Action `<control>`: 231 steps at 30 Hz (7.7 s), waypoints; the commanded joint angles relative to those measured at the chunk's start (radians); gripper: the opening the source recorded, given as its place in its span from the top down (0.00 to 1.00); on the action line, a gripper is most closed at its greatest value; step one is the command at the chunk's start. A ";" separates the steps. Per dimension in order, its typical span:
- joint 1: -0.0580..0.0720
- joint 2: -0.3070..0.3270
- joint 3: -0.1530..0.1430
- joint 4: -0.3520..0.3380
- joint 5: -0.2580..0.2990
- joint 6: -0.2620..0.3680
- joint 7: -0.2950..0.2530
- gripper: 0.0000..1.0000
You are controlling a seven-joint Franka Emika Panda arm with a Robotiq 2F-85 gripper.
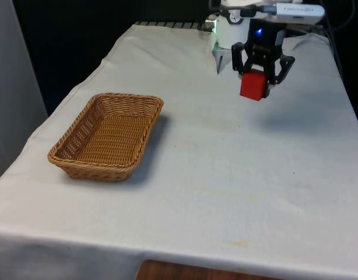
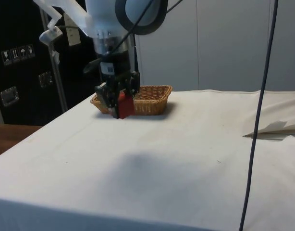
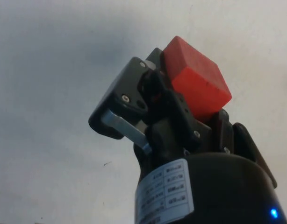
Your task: Pick up the cube and place it into the basket.
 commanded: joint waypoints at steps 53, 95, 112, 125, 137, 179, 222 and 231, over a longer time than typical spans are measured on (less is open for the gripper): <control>-0.015 -0.092 -0.066 0.031 0.068 -0.095 -0.122 0.99; -0.042 0.044 -0.169 0.200 0.169 -0.139 -0.289 0.99; -0.054 0.072 -0.252 0.214 0.258 -0.140 -0.431 0.99; -0.063 0.126 -0.304 0.282 0.279 -0.171 -0.492 0.99; -0.071 0.188 -0.358 0.364 0.305 -0.214 -0.551 0.99; -0.091 0.335 -0.469 0.481 0.360 -0.202 -0.650 0.99; -0.079 0.398 -0.481 0.484 0.366 -0.113 -0.601 0.99; -0.080 0.421 -0.476 0.503 0.375 -0.113 -0.602 0.99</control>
